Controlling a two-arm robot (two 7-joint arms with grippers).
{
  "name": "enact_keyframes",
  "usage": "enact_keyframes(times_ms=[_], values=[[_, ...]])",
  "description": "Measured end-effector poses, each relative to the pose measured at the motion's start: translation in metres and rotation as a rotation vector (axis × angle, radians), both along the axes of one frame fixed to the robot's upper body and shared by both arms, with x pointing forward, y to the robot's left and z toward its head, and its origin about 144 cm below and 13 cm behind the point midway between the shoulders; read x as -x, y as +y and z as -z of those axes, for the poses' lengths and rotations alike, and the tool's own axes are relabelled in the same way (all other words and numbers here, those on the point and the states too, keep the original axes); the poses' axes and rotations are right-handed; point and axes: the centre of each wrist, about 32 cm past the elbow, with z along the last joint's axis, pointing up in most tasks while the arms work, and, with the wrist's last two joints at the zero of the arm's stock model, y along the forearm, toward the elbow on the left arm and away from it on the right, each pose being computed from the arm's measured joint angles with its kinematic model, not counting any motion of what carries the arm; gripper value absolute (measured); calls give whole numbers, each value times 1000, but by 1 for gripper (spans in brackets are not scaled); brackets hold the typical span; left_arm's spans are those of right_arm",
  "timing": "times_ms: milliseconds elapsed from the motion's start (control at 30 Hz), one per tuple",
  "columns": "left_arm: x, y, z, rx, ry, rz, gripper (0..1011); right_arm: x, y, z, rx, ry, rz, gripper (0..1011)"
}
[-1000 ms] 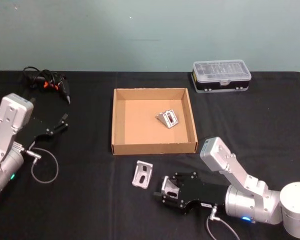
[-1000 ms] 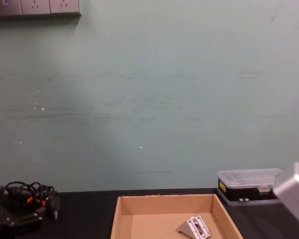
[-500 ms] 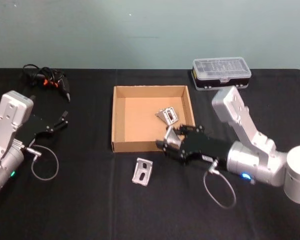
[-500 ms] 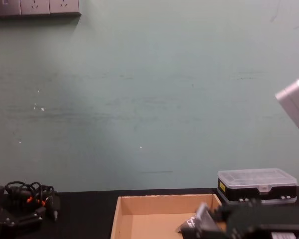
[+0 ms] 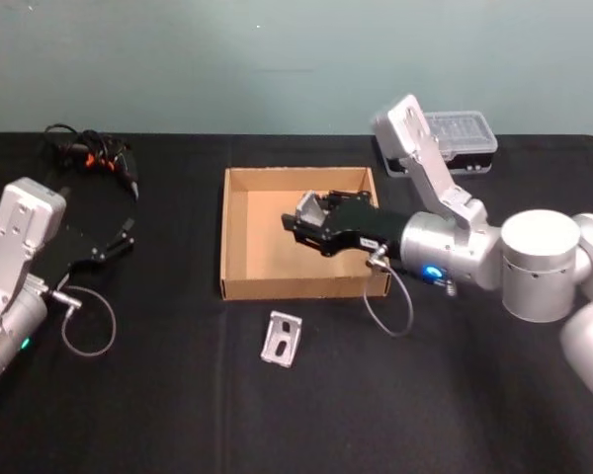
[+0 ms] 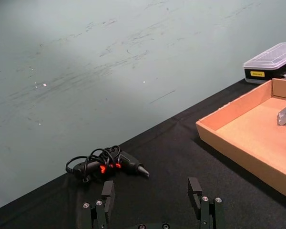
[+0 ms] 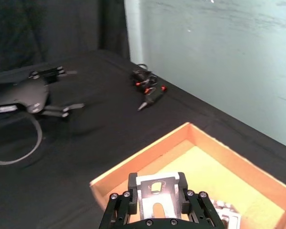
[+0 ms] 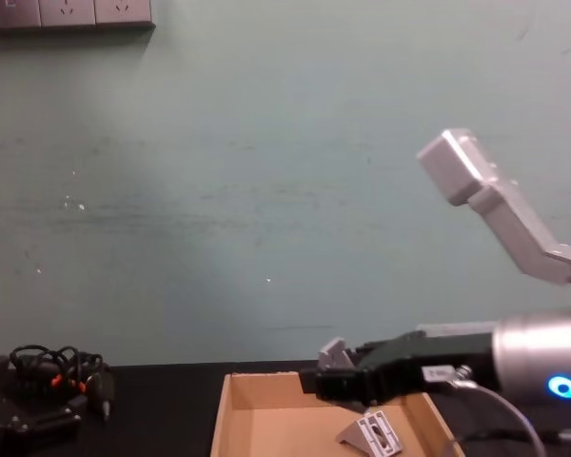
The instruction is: Use one hand to pick up the angle iron from the table and place it into the box.
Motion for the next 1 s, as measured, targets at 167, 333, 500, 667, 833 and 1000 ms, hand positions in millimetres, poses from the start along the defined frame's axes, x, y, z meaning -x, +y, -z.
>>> enact_keyframes(times_ms=[167, 333, 500, 667, 833, 1000], values=[[0, 0, 0, 0, 0, 0, 1011, -20, 10, 2, 11, 45, 32, 476], [0, 0, 0, 0, 0, 0, 1011, -32, 17, 7, 36, 89, 53, 476], [0, 0, 0, 0, 0, 0, 1011, -43, 24, 13, 63, 118, 65, 476], [0, 0, 0, 0, 0, 0, 1012, -49, 28, 16, 81, 137, 74, 476], [0, 0, 0, 0, 0, 0, 1012, -52, 29, 20, 102, 159, 85, 474], [0, 0, 0, 0, 0, 0, 1011, -54, 28, 25, 109, 174, 89, 474]])
